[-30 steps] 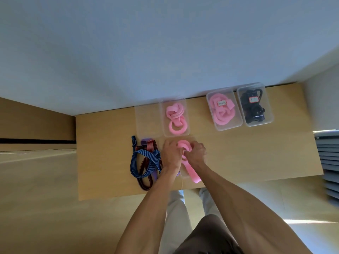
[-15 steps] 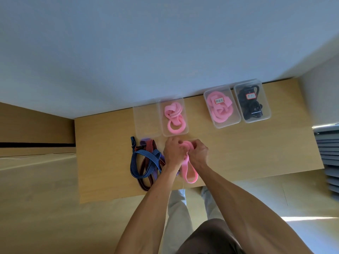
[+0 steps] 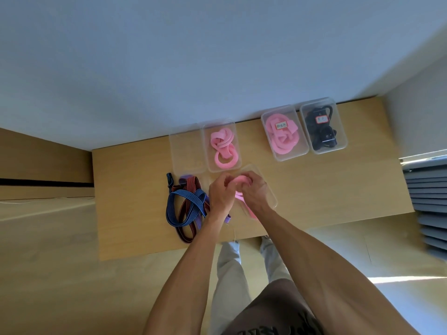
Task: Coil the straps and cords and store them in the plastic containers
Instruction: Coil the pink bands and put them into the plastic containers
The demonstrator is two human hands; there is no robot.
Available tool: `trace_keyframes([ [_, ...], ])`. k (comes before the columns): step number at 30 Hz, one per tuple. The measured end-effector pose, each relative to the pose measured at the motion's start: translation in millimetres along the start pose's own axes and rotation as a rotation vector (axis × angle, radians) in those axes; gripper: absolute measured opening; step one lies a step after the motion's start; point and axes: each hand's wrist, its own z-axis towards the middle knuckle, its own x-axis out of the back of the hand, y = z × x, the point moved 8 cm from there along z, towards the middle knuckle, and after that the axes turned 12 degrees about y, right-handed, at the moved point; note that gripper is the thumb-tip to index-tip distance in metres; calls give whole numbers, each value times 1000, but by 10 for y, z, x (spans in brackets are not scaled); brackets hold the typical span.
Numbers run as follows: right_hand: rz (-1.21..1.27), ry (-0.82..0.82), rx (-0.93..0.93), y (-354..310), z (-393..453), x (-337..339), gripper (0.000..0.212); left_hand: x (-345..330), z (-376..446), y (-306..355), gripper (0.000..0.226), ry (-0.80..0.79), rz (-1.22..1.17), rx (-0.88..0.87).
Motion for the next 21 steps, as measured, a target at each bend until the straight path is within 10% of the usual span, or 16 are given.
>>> trace_keyframes([
  [8,-123,100,192,-635,-180,549,34,94,-238,688,22,-424,-247,219],
  [21,170,416,614,-2021,-562,1990,16,782,-960,2205,24,-223,-627,48],
])
